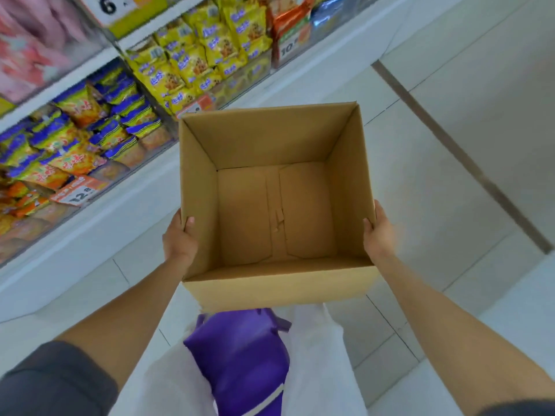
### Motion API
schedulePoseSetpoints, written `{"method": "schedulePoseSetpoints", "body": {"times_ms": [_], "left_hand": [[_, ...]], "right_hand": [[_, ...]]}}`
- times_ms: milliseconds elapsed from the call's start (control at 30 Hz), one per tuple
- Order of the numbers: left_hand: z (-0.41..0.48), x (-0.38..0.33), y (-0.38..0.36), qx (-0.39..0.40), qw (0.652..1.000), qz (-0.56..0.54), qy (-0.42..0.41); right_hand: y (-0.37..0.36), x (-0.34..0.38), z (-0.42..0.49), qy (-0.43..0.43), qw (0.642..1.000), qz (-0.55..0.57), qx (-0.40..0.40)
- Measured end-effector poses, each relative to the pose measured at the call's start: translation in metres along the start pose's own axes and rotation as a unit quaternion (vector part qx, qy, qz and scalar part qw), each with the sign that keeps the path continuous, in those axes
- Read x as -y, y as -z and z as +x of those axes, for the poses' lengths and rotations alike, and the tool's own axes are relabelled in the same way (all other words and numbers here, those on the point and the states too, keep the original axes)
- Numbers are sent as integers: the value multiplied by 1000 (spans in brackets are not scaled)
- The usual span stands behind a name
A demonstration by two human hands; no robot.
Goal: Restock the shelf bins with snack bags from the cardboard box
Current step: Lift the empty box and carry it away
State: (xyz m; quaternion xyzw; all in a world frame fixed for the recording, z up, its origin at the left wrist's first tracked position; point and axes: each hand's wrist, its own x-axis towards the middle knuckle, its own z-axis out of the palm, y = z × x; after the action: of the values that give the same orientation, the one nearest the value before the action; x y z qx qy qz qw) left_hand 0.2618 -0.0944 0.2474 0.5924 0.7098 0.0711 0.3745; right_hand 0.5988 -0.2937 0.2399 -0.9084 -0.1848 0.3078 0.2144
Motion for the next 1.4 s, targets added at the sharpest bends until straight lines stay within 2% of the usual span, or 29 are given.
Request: {"method": "schedulePoseSetpoints", "body": {"times_ms": [333,567,800,1033,1400], "left_hand": [[-22,-216,-88,49,993,40,-99],[-32,-342,-155,98,973,71,-195],[-36,-455,-236,164,954,67,-241],[-13,-583,-328,202,940,79,-265],[9,-820,-492,240,917,118,-296]], "right_hand": [[183,-44,57,-69,993,63,-69],[263,-93,82,-117,976,117,-138],[327,-130,125,-191,945,171,-203],[398,-141,225,-235,931,159,-230],[555,-164,395,-311,894,177,-268]]}}
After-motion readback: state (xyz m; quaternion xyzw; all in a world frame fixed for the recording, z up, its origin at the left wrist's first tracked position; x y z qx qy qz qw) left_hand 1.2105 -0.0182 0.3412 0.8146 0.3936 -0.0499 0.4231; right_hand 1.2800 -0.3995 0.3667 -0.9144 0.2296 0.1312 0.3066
